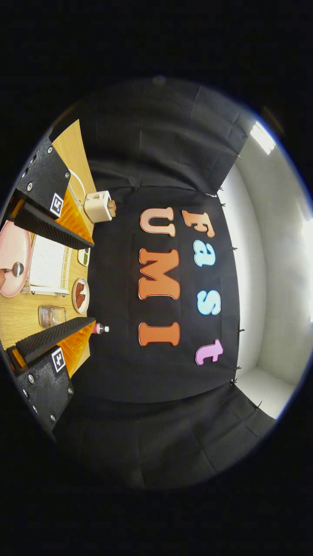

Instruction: Take the plate from the dish rack, then take the spoon from the basket and place it into the plate.

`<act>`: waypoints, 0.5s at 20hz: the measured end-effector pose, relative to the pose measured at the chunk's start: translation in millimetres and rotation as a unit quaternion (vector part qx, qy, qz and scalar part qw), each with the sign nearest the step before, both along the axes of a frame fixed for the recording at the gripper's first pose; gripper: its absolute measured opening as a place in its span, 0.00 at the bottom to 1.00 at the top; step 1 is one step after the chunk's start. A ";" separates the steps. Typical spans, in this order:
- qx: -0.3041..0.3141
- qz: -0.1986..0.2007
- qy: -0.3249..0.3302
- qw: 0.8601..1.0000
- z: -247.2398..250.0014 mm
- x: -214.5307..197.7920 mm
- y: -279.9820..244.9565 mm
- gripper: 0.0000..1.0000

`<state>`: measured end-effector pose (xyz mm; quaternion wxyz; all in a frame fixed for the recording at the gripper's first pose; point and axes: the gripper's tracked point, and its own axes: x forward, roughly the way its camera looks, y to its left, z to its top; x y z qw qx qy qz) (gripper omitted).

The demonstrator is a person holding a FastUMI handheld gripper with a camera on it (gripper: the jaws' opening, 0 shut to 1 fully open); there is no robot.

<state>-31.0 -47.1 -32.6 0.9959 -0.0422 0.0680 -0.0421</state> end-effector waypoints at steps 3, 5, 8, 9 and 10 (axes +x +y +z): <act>0.005 0.002 0.000 1.000 2.4 0.6 1.5 0.93; 0.006 -0.003 -0.005 1.000 6.6 1.2 -1.7 0.93; 0.009 -0.005 -0.010 1.000 9.7 0.4 -1.9 0.93; 0.010 -0.003 -0.010 1.000 8.8 0.6 -0.9 0.93; 0.010 -0.003 -0.009 1.000 8.5 0.0 -1.2 0.93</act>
